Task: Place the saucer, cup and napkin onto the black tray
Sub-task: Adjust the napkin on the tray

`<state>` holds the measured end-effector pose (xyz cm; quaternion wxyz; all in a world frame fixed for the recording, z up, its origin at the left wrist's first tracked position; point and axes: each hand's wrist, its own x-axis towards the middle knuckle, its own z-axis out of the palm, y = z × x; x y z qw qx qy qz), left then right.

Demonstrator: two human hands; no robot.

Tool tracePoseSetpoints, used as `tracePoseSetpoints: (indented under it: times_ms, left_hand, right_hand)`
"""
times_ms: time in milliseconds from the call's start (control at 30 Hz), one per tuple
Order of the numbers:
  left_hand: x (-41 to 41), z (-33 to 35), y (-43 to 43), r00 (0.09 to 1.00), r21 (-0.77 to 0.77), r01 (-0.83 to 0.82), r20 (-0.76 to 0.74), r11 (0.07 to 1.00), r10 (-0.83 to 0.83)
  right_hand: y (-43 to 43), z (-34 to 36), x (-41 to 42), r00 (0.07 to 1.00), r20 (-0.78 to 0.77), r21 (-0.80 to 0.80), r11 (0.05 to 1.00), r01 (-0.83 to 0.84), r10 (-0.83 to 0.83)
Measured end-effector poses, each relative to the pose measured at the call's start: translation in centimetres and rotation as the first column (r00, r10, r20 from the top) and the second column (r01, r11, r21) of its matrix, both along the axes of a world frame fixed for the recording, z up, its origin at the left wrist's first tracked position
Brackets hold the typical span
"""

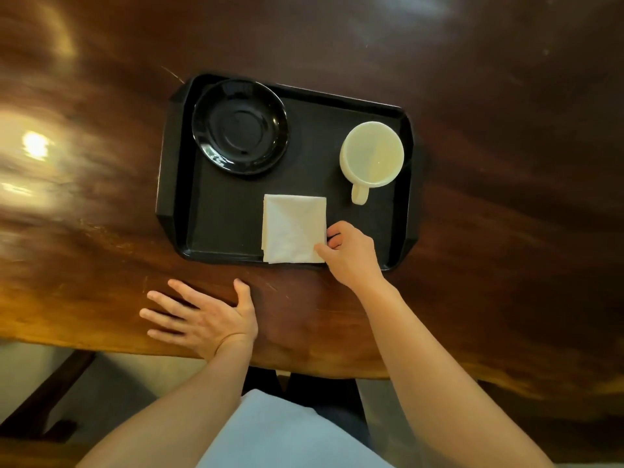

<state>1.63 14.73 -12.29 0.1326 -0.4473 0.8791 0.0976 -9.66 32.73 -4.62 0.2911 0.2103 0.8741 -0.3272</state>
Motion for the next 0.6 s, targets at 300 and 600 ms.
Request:
tracePoseSetpoints:
  times_ms: [300, 600]
  left_hand:
    - [-0.2, 0.3, 0.2, 0.999, 0.013, 0.004, 0.046, 1.0, -0.005]
    - [-0.7, 1.8, 4.1, 0.985, 0.117, 0.074, 0.148, 0.99, -0.091]
  right_hand:
    - [3.1, 2.4, 0.0, 0.982, -0.017, -0.058, 0.981, 0.185, -0.186]
    - [4.3, 2.9, 0.9, 0.958, -0.004, -0.13, 0.95, 0.285, -0.287]
